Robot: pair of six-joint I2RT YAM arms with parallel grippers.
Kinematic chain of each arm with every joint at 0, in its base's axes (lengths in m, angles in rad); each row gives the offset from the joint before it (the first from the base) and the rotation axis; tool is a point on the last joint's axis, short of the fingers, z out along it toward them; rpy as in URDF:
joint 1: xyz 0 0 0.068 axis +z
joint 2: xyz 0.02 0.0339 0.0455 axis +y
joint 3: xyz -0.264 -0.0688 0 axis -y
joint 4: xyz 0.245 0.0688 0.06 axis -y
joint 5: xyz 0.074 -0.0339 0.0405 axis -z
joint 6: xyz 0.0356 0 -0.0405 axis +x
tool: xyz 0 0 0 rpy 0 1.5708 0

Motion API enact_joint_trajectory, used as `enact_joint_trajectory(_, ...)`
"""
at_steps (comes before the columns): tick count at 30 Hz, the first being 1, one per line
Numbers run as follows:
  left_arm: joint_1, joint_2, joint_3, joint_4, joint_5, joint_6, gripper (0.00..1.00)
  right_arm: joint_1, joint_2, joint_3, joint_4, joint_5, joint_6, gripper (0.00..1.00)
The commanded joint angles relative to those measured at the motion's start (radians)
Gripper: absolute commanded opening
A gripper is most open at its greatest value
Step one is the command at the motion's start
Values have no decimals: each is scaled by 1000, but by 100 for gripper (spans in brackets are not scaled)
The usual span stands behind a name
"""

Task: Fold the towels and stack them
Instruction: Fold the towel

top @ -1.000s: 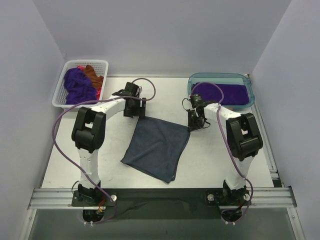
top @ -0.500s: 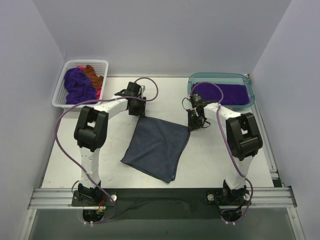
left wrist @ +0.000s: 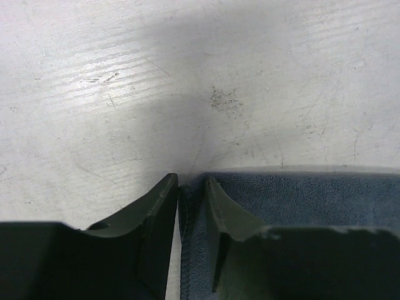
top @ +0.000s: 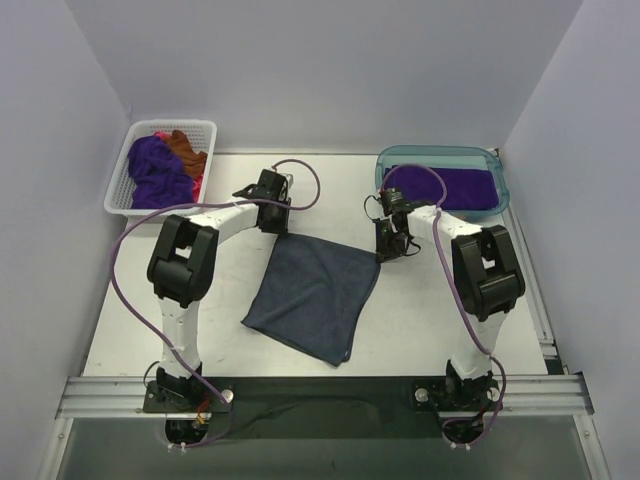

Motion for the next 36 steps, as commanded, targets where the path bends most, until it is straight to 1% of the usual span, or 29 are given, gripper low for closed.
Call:
enact_joint_trajectory(1,-11,21,-57,-107,-18,7,30,-3,39,11,-48,-1,-12,4)
enact_joint_trajectory(3,-11,22,-59,-108,-21,10,19,-5,40,17,-48,-1,-14,4)
enact_joint_trajectory(5,-12,22,-59,-110,-18,10,14,-5,43,27,-48,4,-11,6)
enact_joint_trajectory(6,-12,22,-59,-108,-16,13,9,-5,45,30,-46,7,-11,7)
enact_joint_trajectory(7,-14,19,-59,-107,-15,14,8,-5,43,33,-46,13,-17,9)
enact_joint_trajectory(8,-17,16,-59,-108,-15,16,8,-3,45,37,-46,25,-20,14)
enact_joint_trajectory(10,-17,13,-59,-108,-15,16,6,-5,49,50,-48,31,-29,22)
enact_joint_trajectory(11,-17,13,-59,-107,-13,16,6,-5,51,54,-48,37,-35,29)
enact_joint_trajectory(13,-19,13,-59,-107,-10,16,4,-3,59,66,-48,39,-40,33)
enact_joint_trajectory(14,-19,13,-59,-107,-9,16,4,-3,63,69,-48,39,-43,39)
enact_joint_trajectory(17,-20,13,-57,-107,-9,16,4,-2,85,83,-49,31,-51,42)
enact_joint_trajectory(23,-19,10,-54,-108,-15,19,1,3,112,108,-63,62,-45,43)
enact_joint_trajectory(28,-19,13,-53,-110,-16,17,0,9,135,116,-94,43,-45,41)
enact_joint_trajectory(31,-17,12,-53,-110,-18,17,0,20,134,105,-102,31,-51,34)
enact_joint_trajectory(32,-17,12,-53,-108,-18,17,0,24,135,100,-106,28,-57,26)
enact_joint_trajectory(35,-17,16,-45,-108,-15,19,0,38,138,97,-114,25,-69,18)
enact_joint_trajectory(36,-17,18,-43,-108,-15,20,0,41,141,97,-114,10,-74,17)
